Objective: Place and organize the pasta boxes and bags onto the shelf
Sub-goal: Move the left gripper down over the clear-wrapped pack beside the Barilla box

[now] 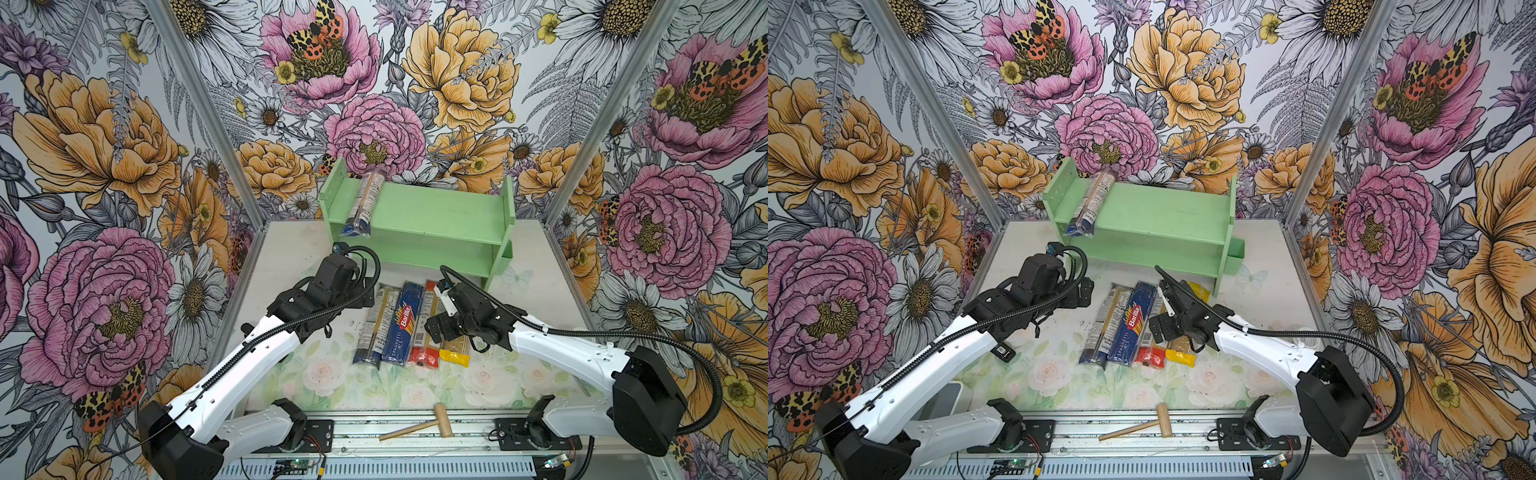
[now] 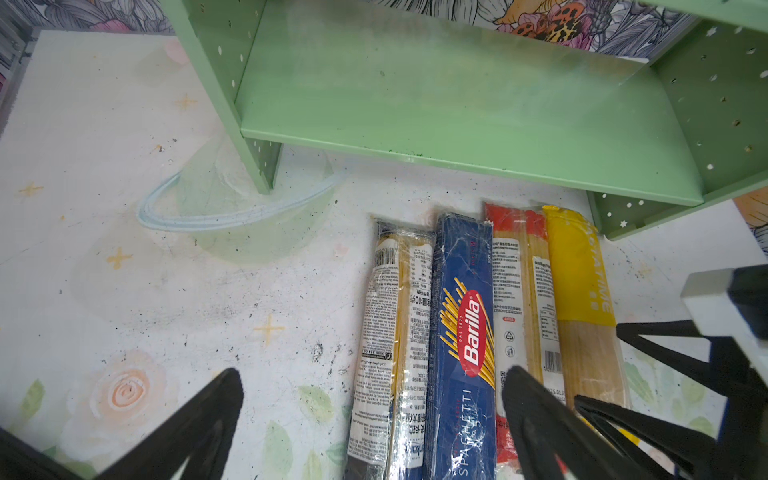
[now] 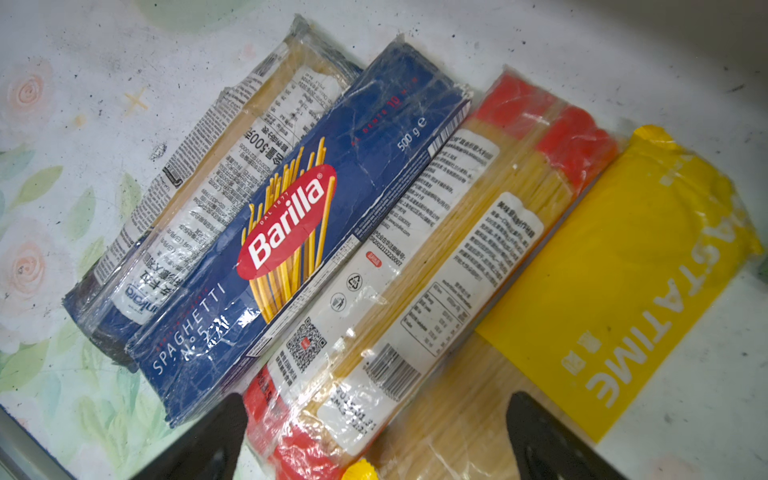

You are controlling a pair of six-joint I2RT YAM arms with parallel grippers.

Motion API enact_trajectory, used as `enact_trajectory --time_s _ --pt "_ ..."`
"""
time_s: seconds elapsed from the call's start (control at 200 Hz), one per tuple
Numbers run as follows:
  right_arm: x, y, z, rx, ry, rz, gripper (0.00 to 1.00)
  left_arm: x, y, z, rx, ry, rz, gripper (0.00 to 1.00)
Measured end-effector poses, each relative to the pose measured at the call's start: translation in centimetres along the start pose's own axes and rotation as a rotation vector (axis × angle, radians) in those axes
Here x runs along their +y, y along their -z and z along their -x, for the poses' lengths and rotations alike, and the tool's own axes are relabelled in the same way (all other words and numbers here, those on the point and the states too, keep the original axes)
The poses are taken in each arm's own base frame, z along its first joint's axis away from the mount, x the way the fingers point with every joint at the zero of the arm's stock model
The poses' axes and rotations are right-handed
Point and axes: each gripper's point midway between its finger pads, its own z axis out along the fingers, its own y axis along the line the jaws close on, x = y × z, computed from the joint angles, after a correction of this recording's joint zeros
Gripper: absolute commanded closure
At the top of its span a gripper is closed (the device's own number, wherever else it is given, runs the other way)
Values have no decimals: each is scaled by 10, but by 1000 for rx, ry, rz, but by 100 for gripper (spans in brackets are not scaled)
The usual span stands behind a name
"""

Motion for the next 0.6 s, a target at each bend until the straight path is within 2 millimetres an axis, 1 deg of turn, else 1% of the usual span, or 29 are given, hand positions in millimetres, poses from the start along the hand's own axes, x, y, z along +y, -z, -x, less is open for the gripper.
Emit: enact_trajectory --time_s 0.235,0.601 --pt "0 0 0 0 0 0 1 1 -8 -15 26 11 -1 1" --pt "0 0 0 0 2 -2 1 3 -26 -57 96 28 0 1"
